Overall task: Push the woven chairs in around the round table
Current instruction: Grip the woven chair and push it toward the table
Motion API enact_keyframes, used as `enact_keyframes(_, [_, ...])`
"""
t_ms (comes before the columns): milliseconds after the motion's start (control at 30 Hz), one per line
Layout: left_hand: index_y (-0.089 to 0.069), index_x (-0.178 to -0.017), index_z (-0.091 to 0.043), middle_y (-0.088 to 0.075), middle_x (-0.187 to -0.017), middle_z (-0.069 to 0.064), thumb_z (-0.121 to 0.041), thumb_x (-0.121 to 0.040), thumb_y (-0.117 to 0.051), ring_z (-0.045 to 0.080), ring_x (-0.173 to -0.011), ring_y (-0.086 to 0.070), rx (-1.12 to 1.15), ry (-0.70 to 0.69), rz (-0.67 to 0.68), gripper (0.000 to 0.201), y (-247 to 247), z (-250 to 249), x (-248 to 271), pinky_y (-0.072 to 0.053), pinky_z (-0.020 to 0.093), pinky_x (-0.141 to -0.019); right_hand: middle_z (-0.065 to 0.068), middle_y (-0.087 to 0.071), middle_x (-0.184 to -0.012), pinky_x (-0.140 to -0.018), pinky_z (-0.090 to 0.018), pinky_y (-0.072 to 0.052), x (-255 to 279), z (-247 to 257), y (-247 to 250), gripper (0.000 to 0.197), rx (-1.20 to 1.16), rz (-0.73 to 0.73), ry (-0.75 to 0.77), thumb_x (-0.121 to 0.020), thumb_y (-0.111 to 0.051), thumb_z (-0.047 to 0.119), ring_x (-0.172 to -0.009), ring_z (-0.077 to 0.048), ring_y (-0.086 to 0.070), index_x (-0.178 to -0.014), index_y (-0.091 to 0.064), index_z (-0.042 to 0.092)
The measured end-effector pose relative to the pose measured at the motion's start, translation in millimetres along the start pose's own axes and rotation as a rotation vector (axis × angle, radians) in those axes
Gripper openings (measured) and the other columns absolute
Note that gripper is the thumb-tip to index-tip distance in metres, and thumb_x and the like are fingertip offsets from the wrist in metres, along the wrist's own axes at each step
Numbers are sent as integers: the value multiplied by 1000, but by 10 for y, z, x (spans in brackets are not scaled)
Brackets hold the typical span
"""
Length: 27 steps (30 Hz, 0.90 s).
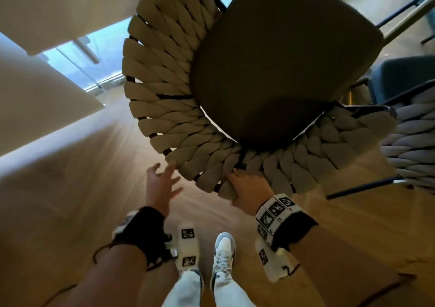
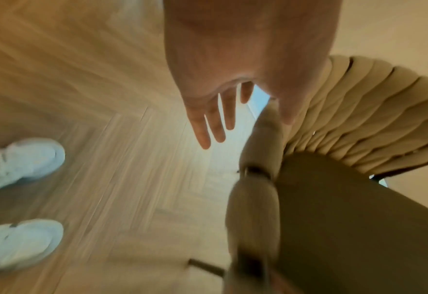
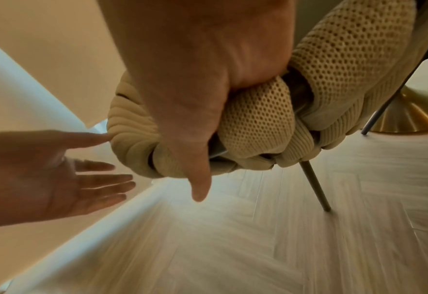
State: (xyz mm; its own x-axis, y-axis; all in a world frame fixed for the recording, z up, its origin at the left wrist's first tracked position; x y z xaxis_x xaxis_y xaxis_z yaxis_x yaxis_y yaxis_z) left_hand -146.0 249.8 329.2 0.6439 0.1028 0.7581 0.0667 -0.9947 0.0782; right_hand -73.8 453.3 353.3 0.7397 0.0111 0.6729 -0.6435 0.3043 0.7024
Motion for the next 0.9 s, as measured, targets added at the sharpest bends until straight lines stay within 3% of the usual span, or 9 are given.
enact_keyframes(100, [-28, -151, -25, -57, -132, 11, -39, -95, -61, 31, -109, -63, -94, -66, 71, 66, -147, -576, -298, -56, 43, -77, 1, -56, -134, -95, -43, -48, 25, -219, 282, 68, -46, -16, 27, -76, -71, 40, -114, -28, -59, -136, -42, 27])
enact_keyframes(167, [-34, -146, -26, -59, -128, 10, -39, -94, -62, 30, -104, -65, -139, -95, 123, 60, -374, -882, -436, -57, 41, -75, 3, -60, -129, -93, -40, -49, 41, -380, 484, 63, -71, -29, 12, -76, -71, 40, -112, -26, -61, -133, -47, 30])
enact_keyframes(367, [-44, -139, -27, -64, -125, 3, -38, -88, -68, 25, -104, -66, -102, -45, 176, 57, -1092, -1354, -597, -58, 39, -67, 5, -65, -115, -89, -37, -50, 24, -755, 902, 58, -31, -69, -146, -71, -69, 52, -101, -22, -63, -123, -53, 30])
enact_keyframes(467, [-53, -135, -29, -69, -119, 5, -31, -89, -66, 28, -105, -68, -119, -61, 260, 47, -1454, -1590, -619, -60, 40, -64, 7, -66, -106, -95, -37, -44, -57, -887, 1085, 40, 28, -185, -275, -79, -62, 46, -94, -19, -63, -114, -56, 30])
enact_keyframes(633, [-53, -131, -24, -67, -100, 2, -21, -91, -62, 24, -91, -67, -130, -61, 223, 42, -2000, -1963, -603, -60, 39, -63, 6, -67, -89, -85, -33, -44, -155, -1196, 1461, 16, 16, -285, -371, -83, -58, 36, -83, -18, -63, -96, -62, 28])
enact_keyframes(767, [-54, -132, -24, -67, -103, 4, -25, -90, -62, 25, -91, -68, -215, -67, 219, 42, -2282, -2162, -614, -60, 38, -63, 4, -69, -77, -74, -33, -44, -204, -1336, 1635, 10, -32, -339, -388, -76, -67, 34, -71, -19, -64, -83, -65, 26])
enact_keyframes(900, [-51, -138, -19, -67, -113, 10, -25, -93, -61, 25, -91, -65, -251, -76, 201, 46, -2440, -2248, -609, -56, 38, -68, 5, -68, -77, -73, -30, -40, -269, -1429, 1674, 10, -80, -348, -337, -80, -63, 34, -71, -17, -62, -86, -65, 26])
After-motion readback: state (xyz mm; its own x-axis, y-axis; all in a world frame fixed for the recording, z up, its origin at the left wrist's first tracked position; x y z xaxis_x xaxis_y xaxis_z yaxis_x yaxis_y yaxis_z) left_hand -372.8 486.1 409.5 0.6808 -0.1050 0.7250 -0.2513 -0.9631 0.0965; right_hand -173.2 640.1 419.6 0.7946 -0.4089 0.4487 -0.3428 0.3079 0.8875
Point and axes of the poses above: each hand's wrist, its own x-axis away from the middle knuckle, its own y-axis out of the back of the hand, z = x × y, the point moved 4 cm from there along -x, towards the middle knuckle
